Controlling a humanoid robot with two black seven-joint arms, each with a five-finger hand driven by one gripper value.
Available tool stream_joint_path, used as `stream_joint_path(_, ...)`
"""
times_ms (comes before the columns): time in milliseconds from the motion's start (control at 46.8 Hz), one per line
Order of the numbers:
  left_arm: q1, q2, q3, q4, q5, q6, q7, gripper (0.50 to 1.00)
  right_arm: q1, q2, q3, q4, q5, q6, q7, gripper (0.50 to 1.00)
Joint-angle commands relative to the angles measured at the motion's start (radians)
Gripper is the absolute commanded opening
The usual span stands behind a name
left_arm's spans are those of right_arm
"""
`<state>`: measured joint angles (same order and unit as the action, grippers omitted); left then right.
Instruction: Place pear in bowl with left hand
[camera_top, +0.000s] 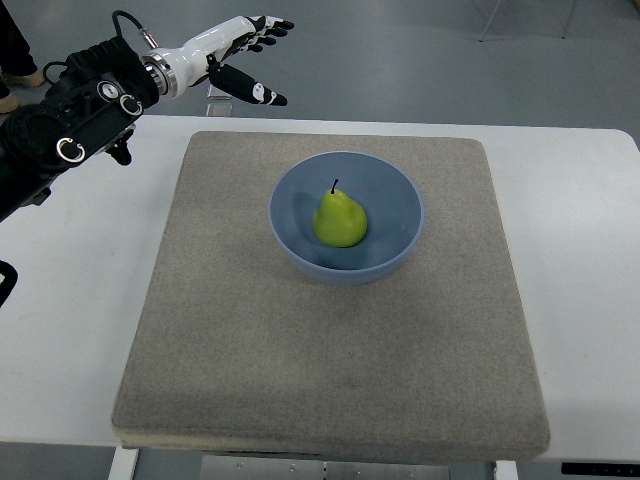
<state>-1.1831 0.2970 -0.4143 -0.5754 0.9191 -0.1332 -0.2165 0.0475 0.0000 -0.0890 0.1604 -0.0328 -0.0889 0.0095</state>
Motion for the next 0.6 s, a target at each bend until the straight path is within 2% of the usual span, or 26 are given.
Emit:
stream_joint_path(0,0.008,-0.018,0.002,0.040,-0.104,0.023,0.017,0.939,0.000,0.000,0.000,-0.001,0.001,0.000,0.000,0.924)
stream_joint_path(192,0.017,-0.071,0.002,0.129,-0.293,0.118,0.016,0.930,0.000,0.000,0.000,-0.001,0.001,0.000,0.000,0.926)
stream_joint_path(491,0.042,-0.099,0.000,0.138,-0.640,0.277,0.019,0.917,0.000,0.000,0.000,0.001,0.001,0.000,0.000,0.924)
stream_joint_path(577,0.046,-0.105,0.002,0.163,-0.701,0.284,0.022,0.917,0.000,0.000,0.000,0.001,0.001,0.000,0.000,0.924)
